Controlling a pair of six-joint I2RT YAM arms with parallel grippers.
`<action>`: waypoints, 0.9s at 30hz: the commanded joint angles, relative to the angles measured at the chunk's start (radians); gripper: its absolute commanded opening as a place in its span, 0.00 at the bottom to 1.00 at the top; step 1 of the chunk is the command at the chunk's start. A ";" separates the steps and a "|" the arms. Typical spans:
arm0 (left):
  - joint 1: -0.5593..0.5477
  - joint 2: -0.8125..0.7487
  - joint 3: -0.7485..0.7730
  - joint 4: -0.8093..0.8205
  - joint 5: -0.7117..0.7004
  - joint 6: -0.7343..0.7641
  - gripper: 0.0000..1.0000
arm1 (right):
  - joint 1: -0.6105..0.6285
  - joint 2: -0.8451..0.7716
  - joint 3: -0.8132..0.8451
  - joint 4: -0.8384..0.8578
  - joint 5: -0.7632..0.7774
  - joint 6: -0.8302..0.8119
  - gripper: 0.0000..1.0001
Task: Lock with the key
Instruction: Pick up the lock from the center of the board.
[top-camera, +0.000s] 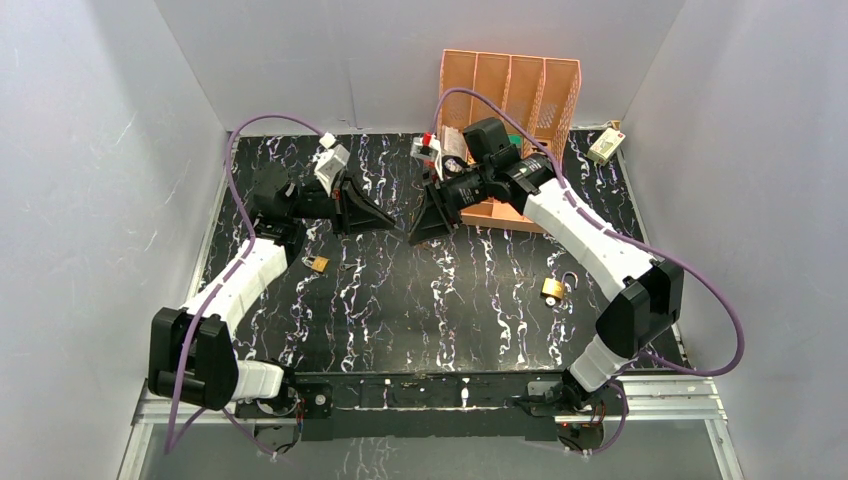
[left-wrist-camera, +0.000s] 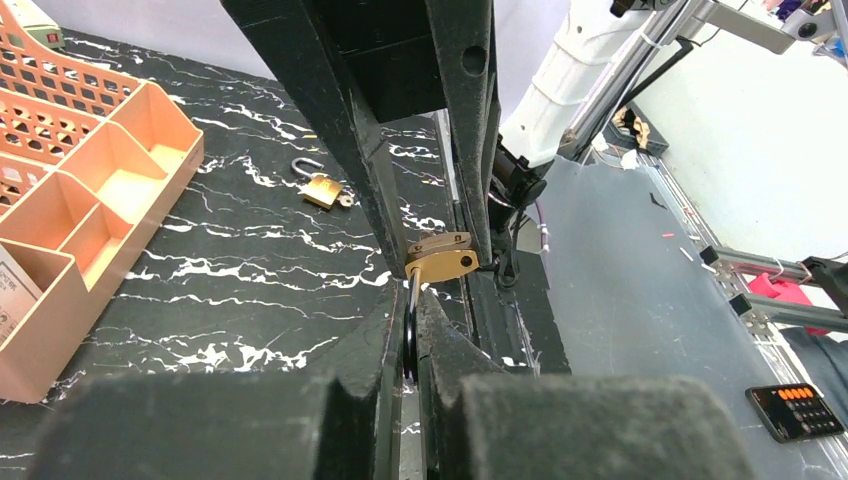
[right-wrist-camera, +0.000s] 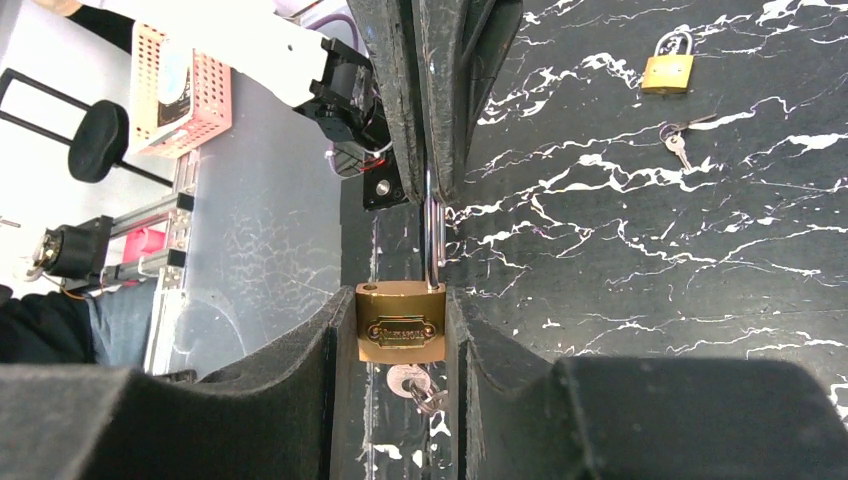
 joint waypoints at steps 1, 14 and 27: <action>-0.009 -0.012 0.032 0.028 0.026 -0.009 0.00 | -0.002 -0.010 0.074 0.014 0.000 -0.018 0.07; -0.008 -0.035 0.064 0.018 -0.115 -0.003 0.00 | -0.012 -0.090 0.135 0.043 0.173 -0.060 0.95; -0.008 -0.069 0.021 0.343 -0.397 -0.201 0.00 | -0.116 -0.504 -0.527 1.117 0.251 0.147 0.98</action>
